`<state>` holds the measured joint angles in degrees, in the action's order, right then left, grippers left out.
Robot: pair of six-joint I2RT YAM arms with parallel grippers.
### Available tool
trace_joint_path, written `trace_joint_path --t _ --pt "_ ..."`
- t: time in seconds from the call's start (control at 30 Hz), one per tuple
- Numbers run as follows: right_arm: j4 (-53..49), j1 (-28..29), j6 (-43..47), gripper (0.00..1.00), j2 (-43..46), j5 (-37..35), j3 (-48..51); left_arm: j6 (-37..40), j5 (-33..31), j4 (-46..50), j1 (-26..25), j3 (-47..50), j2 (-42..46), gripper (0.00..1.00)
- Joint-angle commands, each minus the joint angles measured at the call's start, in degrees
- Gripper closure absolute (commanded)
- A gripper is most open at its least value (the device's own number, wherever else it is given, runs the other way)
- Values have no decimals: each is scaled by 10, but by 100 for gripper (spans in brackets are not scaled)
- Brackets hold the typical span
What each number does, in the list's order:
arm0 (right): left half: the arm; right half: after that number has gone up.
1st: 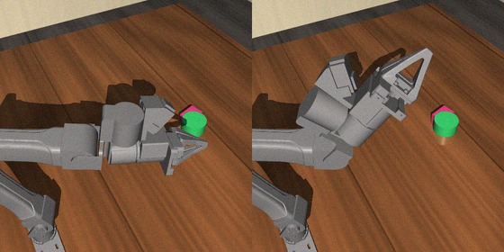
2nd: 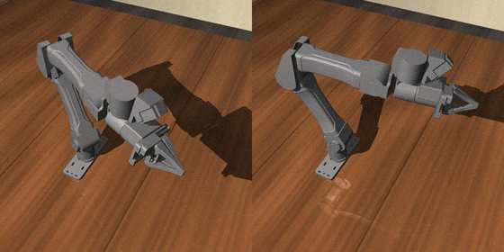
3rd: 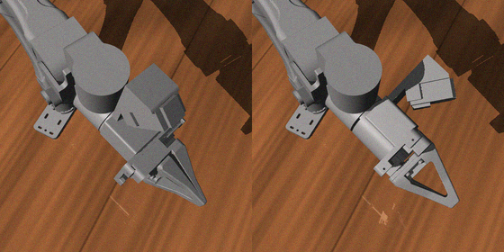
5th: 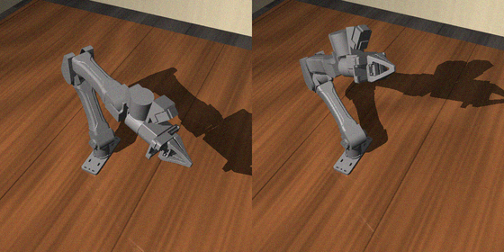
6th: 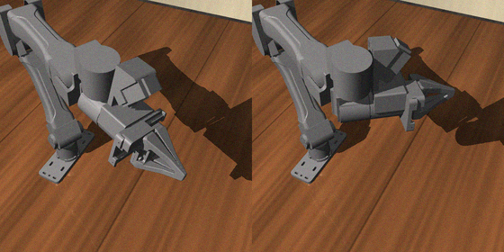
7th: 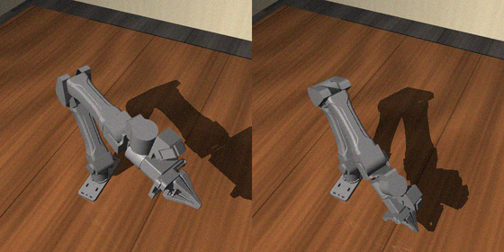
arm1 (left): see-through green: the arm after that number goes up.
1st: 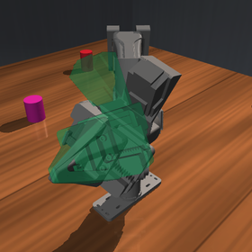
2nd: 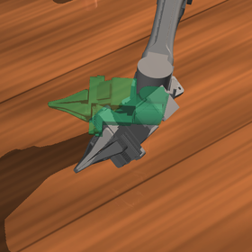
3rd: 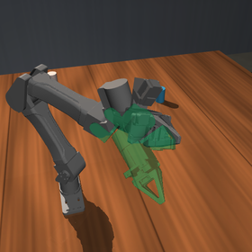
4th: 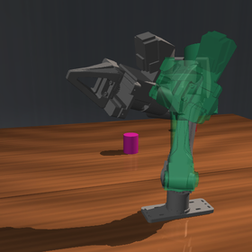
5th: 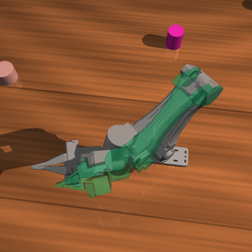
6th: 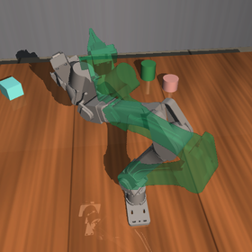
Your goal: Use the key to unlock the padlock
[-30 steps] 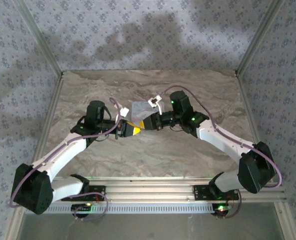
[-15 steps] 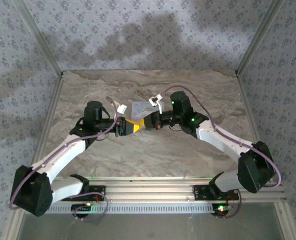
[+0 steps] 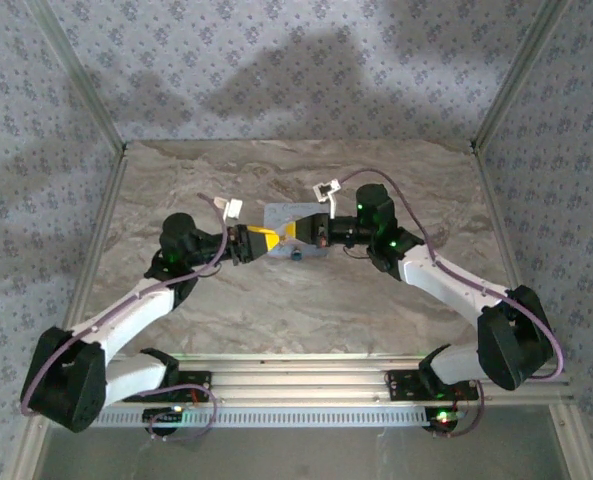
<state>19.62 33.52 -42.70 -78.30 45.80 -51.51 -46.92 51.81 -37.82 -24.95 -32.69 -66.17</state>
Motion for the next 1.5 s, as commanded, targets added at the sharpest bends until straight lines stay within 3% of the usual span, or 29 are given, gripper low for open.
trace_joint_path --t 0.0,0.3,0.7,0.8,0.97,1.03,1.13,1.17,1.47 --pt "36 5 -19 100 12 1 4 -34 3 -84 -9 2 -15 51" --pt "45 8 -27 100 17 -1 4 -34 8 -99 -15 13 -22 51" --pt "41 15 -23 100 19 -5 4 -34 14 -108 -20 12 -29 63" --pt "38 16 -21 100 20 -7 4 -33 15 -109 -20 13 -29 70" --pt "34 16 -20 100 21 -11 5 -26 9 -100 -20 16 -22 95" --pt "32 16 -19 100 23 -14 6 -19 3 -86 -20 17 -17 93" --pt "31 15 -18 100 27 -20 9 -13 -2 -73 -19 19 -10 73" --pt "31 14 -18 100 28 -21 9 -12 -2 -72 -19 20 -9 70" --pt "29 19 -18 100 26 -20 9 -11 0 -73 -19 19 -8 75"
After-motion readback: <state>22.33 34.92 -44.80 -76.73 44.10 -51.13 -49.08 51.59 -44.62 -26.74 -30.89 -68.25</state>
